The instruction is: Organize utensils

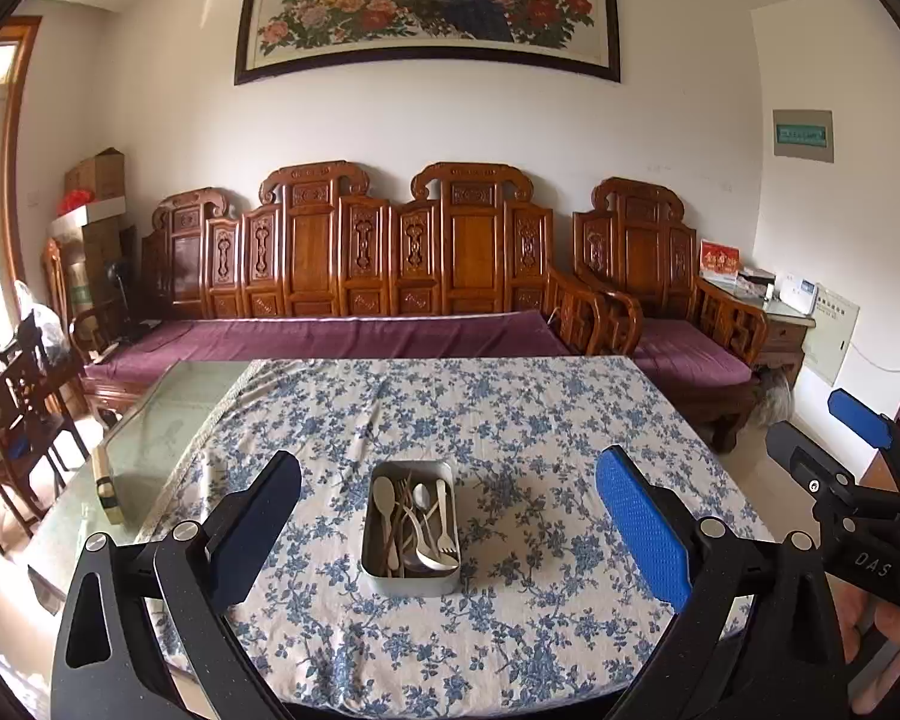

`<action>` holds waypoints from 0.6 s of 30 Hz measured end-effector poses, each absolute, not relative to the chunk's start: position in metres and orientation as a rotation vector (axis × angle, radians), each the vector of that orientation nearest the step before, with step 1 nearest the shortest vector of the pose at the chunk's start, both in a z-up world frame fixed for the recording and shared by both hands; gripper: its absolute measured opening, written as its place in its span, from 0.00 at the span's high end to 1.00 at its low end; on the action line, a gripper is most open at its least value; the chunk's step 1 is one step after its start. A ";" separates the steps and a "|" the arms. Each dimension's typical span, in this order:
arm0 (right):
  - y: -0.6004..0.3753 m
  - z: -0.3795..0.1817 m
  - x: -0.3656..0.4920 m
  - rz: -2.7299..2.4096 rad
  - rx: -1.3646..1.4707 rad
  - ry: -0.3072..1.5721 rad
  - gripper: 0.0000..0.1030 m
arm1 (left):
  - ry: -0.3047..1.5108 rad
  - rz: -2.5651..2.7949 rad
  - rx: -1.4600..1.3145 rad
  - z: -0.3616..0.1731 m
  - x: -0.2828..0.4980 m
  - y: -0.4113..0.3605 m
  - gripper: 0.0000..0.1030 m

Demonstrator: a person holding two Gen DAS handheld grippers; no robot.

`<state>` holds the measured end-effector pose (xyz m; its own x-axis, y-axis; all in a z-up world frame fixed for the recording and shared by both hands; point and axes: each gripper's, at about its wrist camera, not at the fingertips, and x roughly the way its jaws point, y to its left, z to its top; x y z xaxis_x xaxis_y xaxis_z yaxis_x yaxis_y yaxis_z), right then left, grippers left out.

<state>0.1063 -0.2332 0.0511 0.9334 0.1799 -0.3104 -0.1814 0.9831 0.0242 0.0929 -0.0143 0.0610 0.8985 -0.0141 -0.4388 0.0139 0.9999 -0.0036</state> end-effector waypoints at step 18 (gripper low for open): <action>-0.236 0.049 0.103 0.179 0.000 0.316 0.03 | 0.443 -0.008 -0.002 0.061 0.085 -0.010 0.08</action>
